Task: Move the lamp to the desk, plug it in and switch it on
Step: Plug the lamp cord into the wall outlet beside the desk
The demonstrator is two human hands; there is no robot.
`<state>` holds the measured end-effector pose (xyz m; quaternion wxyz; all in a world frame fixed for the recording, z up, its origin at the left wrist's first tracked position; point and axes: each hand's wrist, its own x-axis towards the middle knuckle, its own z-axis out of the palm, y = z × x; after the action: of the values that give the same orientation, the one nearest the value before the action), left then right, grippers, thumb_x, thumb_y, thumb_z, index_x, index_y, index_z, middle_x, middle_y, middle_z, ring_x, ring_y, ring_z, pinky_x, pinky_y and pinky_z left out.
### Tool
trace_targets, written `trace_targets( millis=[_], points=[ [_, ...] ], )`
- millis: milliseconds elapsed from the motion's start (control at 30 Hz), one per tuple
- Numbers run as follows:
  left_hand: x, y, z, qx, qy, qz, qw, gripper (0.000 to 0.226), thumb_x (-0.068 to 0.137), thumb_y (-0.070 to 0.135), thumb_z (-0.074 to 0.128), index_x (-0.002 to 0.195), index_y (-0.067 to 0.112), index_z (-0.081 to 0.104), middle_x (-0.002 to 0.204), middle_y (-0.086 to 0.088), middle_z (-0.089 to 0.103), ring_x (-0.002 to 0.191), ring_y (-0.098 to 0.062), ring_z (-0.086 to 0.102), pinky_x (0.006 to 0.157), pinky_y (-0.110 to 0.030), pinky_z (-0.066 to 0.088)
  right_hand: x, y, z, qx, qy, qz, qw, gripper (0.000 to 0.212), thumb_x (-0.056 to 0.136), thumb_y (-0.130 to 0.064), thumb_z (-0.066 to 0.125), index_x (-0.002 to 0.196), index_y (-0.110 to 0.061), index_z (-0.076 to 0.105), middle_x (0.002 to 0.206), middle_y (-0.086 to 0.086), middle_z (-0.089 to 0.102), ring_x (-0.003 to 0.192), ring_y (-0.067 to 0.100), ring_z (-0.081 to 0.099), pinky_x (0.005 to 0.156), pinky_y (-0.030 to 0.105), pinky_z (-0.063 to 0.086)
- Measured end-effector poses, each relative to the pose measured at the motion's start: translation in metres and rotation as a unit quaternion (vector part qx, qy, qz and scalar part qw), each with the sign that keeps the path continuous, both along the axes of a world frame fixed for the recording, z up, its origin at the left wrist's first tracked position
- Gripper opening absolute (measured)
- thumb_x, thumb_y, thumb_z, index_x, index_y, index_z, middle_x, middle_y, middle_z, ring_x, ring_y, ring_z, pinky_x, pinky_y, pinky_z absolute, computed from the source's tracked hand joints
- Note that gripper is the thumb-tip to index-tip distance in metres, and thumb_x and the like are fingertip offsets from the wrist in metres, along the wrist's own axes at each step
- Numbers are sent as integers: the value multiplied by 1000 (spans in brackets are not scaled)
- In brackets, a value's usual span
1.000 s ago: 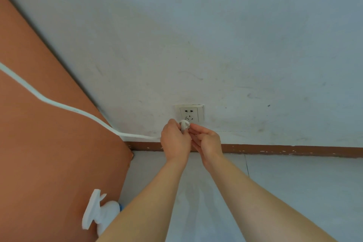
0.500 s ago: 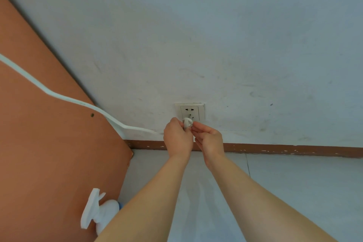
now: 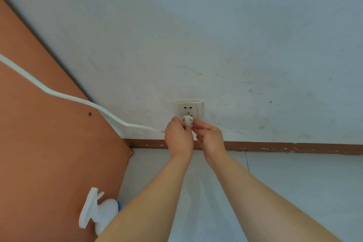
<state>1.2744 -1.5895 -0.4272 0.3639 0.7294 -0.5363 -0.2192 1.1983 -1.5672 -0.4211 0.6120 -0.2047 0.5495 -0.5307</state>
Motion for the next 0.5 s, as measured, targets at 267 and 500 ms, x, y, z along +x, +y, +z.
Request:
trace_targets(
  millis=[267, 500],
  points=[
    [-3, -4, 0, 8, -8, 4, 1000, 18, 82, 12, 63, 74, 12, 47, 81, -10, 63, 70, -22, 53, 61, -32, 37, -3, -3, -2, -4, -14, 5, 1000, 47, 87, 11, 36, 127, -3, 57, 130, 13, 62, 109, 15, 58, 103, 26, 38],
    [-7, -6, 2, -16, 2, 15, 1000, 19, 82, 12, 63, 74, 12, 46, 72, -3, 57, 64, -21, 51, 54, -28, 33, -3, -4, -1, -16, -18, -27, 999, 45, 83, 14, 36, 116, 1, 64, 121, 18, 67, 103, 19, 64, 102, 27, 44]
  ],
)
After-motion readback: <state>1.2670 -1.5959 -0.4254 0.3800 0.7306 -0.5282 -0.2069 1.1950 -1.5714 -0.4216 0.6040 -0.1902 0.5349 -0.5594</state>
